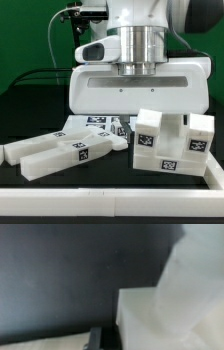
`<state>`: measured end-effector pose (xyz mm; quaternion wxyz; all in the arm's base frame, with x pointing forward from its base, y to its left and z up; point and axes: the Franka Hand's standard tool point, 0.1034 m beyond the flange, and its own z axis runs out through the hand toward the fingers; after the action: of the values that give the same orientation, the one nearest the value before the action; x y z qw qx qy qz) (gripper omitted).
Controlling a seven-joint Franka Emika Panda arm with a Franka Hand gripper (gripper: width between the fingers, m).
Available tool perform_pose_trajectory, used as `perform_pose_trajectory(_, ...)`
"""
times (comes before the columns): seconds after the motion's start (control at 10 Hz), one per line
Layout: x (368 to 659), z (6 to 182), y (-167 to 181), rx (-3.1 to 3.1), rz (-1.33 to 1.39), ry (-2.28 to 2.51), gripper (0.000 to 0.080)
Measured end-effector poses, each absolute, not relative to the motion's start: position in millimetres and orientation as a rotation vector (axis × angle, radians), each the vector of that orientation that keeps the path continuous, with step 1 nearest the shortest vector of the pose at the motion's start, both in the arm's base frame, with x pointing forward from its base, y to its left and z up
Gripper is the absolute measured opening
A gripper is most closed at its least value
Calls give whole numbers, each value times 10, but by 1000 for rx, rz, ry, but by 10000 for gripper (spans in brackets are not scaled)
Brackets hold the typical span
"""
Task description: Assemble chair
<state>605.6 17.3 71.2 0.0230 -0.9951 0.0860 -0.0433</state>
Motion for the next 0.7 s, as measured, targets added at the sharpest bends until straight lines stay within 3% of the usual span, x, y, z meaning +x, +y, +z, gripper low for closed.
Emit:
perform_pose_trajectory(0.2, 5967, 698, 201, -3056, 99, 258, 34)
perform_pose_trajectory(0.5, 5977, 981, 244, -2980, 487, 170, 34)
perform_pose_trajectory(0.7, 5905, 942, 206, -2916, 736, 167, 34)
